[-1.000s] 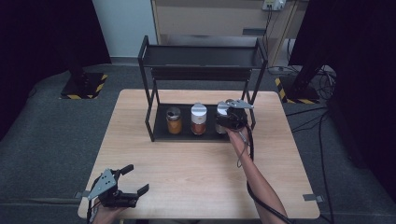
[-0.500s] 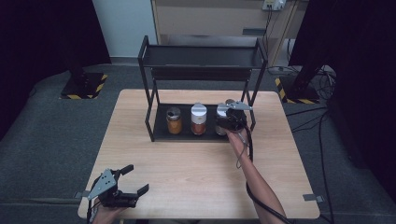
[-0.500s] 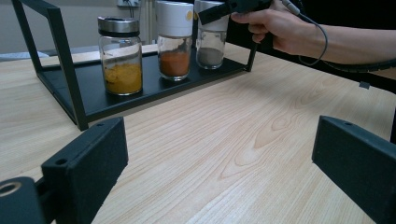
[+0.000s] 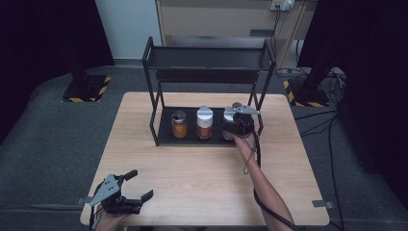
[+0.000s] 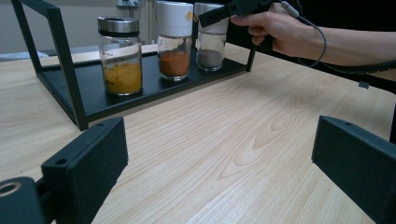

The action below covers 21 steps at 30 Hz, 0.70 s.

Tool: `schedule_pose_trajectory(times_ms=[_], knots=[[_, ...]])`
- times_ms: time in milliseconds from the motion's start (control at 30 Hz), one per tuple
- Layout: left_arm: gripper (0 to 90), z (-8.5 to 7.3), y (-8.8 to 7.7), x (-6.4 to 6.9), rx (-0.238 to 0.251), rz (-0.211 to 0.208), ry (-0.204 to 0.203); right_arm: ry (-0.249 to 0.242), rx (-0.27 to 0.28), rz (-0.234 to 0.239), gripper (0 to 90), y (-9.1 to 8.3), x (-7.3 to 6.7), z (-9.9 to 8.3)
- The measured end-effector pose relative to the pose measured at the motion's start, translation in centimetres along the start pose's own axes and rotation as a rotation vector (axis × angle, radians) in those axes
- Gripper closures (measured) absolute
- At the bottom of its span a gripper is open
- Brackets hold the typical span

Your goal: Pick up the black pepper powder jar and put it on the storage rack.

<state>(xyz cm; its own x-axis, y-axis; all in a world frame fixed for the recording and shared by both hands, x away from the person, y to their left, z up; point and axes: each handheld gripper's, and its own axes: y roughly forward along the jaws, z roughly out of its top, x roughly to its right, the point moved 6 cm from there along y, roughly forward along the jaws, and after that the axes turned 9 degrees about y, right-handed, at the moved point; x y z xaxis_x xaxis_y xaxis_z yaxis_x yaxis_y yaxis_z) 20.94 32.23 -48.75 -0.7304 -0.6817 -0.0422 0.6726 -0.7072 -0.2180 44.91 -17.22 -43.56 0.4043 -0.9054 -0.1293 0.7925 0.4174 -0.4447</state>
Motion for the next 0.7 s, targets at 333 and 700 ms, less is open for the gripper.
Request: schedule_pose_trajectory(times_ms=[333,700], knots=[[2.8,0.02,-0.01,0.03,-0.001,-0.001,0.002,0.000,0.011,0.009,30.5,0.00,0.20,-0.27],[2.7,0.02,0.00,0.01,0.000,-0.003,0.000,0.009,0.001,0.017,17.1,0.04,0.25,-0.27]])
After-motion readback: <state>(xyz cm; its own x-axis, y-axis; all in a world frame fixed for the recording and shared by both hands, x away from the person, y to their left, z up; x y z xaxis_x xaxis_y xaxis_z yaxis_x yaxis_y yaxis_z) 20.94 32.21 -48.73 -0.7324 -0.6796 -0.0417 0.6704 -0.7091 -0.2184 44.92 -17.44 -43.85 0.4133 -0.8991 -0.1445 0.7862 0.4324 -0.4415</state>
